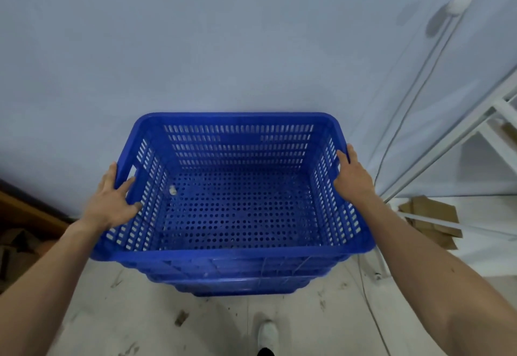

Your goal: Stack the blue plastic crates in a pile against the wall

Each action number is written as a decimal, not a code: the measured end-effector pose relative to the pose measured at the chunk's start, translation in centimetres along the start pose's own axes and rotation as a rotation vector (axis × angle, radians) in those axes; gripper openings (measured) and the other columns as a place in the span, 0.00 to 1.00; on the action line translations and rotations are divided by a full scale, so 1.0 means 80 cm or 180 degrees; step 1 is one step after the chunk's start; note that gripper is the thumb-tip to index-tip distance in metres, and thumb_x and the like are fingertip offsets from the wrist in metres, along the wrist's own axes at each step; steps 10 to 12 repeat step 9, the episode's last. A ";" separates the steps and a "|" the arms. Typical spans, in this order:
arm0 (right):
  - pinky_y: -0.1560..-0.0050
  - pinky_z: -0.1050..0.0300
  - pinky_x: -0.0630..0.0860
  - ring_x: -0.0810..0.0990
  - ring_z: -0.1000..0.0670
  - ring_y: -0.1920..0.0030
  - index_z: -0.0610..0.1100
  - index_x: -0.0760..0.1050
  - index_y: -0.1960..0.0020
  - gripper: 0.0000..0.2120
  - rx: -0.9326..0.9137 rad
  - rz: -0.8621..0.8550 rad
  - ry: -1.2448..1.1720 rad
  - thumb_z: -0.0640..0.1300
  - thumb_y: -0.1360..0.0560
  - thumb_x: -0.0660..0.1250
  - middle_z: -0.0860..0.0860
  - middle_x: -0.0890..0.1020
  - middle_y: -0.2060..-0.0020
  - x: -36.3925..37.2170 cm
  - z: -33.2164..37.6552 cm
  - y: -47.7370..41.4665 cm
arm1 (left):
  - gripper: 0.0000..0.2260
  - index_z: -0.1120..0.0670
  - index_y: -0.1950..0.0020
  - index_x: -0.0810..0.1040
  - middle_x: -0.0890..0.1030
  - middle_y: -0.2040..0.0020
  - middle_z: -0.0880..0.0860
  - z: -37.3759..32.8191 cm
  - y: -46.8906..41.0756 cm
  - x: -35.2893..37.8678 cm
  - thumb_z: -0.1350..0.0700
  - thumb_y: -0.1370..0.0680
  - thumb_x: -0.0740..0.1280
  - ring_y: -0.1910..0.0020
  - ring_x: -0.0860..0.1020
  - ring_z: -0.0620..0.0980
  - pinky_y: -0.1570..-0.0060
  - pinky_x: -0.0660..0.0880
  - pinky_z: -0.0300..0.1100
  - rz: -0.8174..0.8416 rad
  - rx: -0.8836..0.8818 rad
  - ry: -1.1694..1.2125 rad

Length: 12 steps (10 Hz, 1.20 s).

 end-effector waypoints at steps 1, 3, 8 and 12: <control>0.48 0.47 0.77 0.75 0.38 0.38 0.48 0.53 0.22 0.35 -0.0003 0.0008 -0.0060 0.42 0.26 0.63 0.49 0.47 0.20 -0.001 0.001 -0.003 | 0.37 0.49 0.20 0.60 0.38 0.18 0.53 0.002 0.014 0.003 0.38 0.25 0.66 0.20 0.42 0.56 0.23 0.55 0.58 -0.0146 0.0042 -0.0089; 0.34 0.41 0.70 0.69 0.37 0.30 0.48 0.55 0.21 0.31 -0.0146 -0.0294 -0.0130 0.42 0.23 0.59 0.43 0.56 0.21 -0.019 0.013 0.010 | 0.37 0.51 0.22 0.65 0.46 0.17 0.53 0.000 0.053 -0.002 0.32 0.25 0.62 0.19 0.46 0.54 0.23 0.50 0.52 -0.0333 0.0082 0.0168; 0.37 0.46 0.73 0.74 0.44 0.36 0.45 0.75 0.33 0.25 -0.0479 -0.0040 -0.0219 0.61 0.19 0.55 0.46 0.78 0.40 -0.017 0.105 0.250 | 0.45 0.51 0.18 0.52 0.44 0.17 0.51 0.002 0.211 0.023 0.24 0.28 0.41 0.19 0.42 0.50 0.22 0.47 0.56 -0.0161 0.0313 0.0156; 0.33 0.47 0.70 0.73 0.44 0.34 0.45 0.73 0.30 0.24 -0.0454 -0.0069 -0.0253 0.59 0.19 0.56 0.45 0.76 0.36 -0.019 0.110 0.307 | 0.41 0.54 0.18 0.49 0.45 0.17 0.52 -0.004 0.249 0.029 0.29 0.23 0.48 0.19 0.43 0.50 0.21 0.47 0.52 -0.0077 0.0579 0.0431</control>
Point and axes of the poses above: each hand's wrist, its own y-axis away from the middle knuckle, its own x-axis out of the palm, z = x × y, the point moved 6 cm from there along -y, towards the middle knuckle
